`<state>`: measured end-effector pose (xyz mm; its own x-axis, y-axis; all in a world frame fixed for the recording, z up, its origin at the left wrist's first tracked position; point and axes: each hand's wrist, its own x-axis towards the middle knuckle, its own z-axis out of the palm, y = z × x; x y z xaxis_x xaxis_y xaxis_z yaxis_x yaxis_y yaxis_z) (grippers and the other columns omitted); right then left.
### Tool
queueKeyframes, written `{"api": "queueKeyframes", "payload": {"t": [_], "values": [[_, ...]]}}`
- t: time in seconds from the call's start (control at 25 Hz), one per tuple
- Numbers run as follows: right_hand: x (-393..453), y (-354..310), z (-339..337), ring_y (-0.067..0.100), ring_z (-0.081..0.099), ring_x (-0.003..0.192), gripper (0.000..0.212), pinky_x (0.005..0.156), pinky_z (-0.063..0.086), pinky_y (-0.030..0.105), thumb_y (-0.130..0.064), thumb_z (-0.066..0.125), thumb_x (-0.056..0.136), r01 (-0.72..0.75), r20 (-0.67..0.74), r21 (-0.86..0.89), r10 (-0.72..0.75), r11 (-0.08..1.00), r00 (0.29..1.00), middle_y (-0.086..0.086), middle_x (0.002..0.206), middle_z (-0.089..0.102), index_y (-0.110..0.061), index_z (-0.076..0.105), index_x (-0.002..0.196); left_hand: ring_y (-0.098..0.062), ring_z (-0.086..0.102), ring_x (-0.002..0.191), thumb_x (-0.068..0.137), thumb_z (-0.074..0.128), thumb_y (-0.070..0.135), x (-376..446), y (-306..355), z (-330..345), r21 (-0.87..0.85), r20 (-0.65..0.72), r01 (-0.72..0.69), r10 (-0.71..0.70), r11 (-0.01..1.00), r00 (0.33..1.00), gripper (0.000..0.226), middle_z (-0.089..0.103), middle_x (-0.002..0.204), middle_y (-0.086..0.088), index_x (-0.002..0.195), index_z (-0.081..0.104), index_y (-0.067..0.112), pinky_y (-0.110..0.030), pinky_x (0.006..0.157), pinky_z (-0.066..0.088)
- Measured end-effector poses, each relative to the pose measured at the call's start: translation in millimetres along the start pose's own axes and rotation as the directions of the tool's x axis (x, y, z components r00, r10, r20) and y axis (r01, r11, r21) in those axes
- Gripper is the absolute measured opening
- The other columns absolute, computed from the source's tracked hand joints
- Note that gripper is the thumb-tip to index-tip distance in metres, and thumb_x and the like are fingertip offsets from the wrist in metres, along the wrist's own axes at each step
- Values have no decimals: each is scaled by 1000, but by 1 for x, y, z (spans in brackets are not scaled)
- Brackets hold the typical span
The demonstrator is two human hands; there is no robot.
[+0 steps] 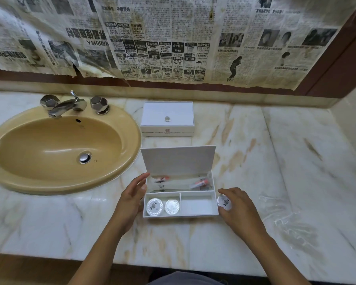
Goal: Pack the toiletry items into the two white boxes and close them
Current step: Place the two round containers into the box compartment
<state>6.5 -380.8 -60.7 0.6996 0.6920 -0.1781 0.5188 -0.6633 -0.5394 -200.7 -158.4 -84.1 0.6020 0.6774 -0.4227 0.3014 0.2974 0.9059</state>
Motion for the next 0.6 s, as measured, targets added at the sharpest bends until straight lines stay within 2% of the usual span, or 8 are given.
{"api": "queueKeyframes", "payload": {"t": [0.12, 0.24, 0.32, 0.4, 0.48, 0.6], "values": [[0, -4, -7, 19, 53, 106, 43, 88, 38, 25, -17, 72, 77, -10, -86, 9, 11, 1000, 996, -3, 113, 63, -19, 63, 119, -19, 57, 131, 104, 52, 29, -1, 4, 2, -16, -1, 5, -5, 1000, 1000, 32, 63, 137, 6, 126, 62, 50, -51, 108, 47], [0, -21, -24, 20, 54, 103, 41, 89, 41, 32, -21, 75, 75, -19, -239, 20, 23, 1000, 971, -3, 110, 66, -19, 65, 115, -12, 62, 122, 105, 51, 25, -5, 9, 5, -31, -15, 7, -8, 999, 1000, 33, 67, 128, 14, 127, 63, 46, -33, 93, 54], [0, -38, -34, 15, 55, 96, 37, 83, 42, 27, -27, 75, 77, 18, -276, 47, -5, 999, 961, -6, 104, 65, -22, 65, 112, -9, 64, 120, 105, 51, 25, -6, 12, 6, -41, -19, 6, -7, 999, 1000, 33, 67, 125, 19, 128, 62, 44, -27, 86, 54], [-1, -60, -36, 7, 55, 82, 29, 73, 43, 21, -34, 73, 78, 91, -231, 75, -71, 993, 970, -12, 95, 64, -28, 64, 105, -12, 67, 115, 105, 51, 23, -7, 13, 7, -59, -12, 7, -8, 998, 1000, 32, 69, 125, 13, 129, 62, 42, -28, 84, 56], [-1, -83, -28, 6, 57, 73, 21, 66, 44, 21, -39, 71, 77, 189, -160, 68, -177, 980, 971, -16, 88, 65, -30, 64, 95, -14, 70, 112, 105, 51, 22, -7, 14, 6, -77, -11, 9, -10, 997, 1000, 32, 71, 125, 7, 130, 61, 39, -30, 82, 58], [-2, -110, -4, 12, 61, 79, 22, 67, 46, 27, -43, 64, 77, 324, -46, 25, -323, 946, 945, -9, 88, 69, -27, 63, 92, -19, 70, 113, 105, 51, 21, -7, 13, 6, -100, -5, 3, -4, 995, 1000, 32, 70, 127, 2, 129, 61, 39, -33, 83, 59]]}}
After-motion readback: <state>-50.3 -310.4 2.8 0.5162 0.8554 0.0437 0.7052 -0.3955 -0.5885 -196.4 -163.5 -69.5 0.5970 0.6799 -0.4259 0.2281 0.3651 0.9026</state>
